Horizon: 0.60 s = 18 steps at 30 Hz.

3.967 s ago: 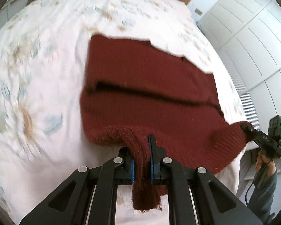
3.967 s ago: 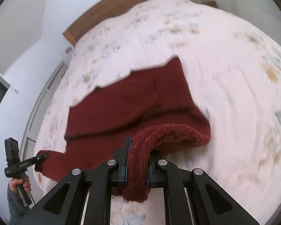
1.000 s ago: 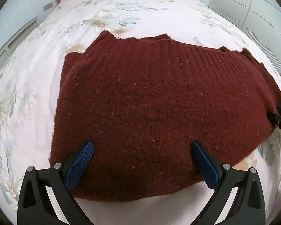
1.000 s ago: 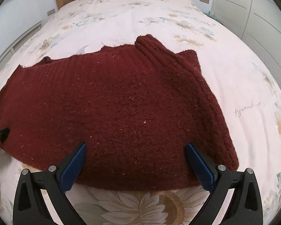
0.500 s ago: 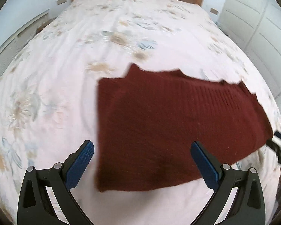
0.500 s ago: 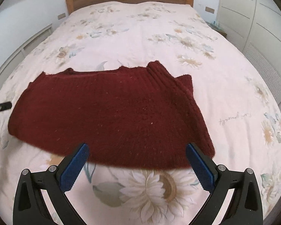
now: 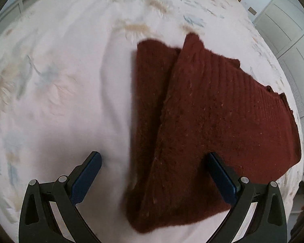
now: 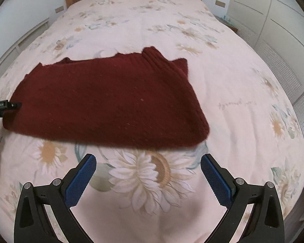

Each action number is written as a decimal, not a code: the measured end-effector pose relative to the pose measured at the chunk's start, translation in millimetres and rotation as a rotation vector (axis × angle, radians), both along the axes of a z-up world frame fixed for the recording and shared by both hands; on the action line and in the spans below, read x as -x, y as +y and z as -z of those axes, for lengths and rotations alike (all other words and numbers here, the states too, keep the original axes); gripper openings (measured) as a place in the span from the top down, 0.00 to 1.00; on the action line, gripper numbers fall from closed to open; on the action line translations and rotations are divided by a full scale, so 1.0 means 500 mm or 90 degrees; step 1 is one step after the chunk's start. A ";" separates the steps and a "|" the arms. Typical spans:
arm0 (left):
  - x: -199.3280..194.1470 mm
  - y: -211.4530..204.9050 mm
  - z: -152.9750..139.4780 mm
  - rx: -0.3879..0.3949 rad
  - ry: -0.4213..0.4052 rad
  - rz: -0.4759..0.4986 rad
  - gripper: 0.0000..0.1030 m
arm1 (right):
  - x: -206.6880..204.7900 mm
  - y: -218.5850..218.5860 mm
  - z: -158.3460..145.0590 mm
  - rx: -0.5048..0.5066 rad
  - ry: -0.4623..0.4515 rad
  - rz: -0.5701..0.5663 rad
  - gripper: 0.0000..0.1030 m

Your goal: Fold small clothes

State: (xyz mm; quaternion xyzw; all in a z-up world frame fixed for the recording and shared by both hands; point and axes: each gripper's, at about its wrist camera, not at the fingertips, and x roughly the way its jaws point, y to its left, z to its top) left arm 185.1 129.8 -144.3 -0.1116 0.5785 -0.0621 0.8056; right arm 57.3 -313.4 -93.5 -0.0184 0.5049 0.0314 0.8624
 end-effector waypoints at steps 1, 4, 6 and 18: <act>0.001 0.001 0.002 0.007 -0.002 -0.005 0.01 | 0.001 -0.005 0.003 -0.001 0.002 0.003 0.00; -0.001 -0.001 0.007 0.023 -0.005 -0.014 0.01 | 0.004 -0.017 0.010 -0.003 0.009 0.015 0.00; -0.002 -0.004 0.013 0.029 -0.002 -0.006 0.02 | 0.006 -0.023 0.014 -0.003 0.011 0.020 0.00; 0.001 -0.056 -0.015 0.061 0.022 0.057 0.71 | 0.003 -0.045 0.024 -0.015 0.014 0.037 0.00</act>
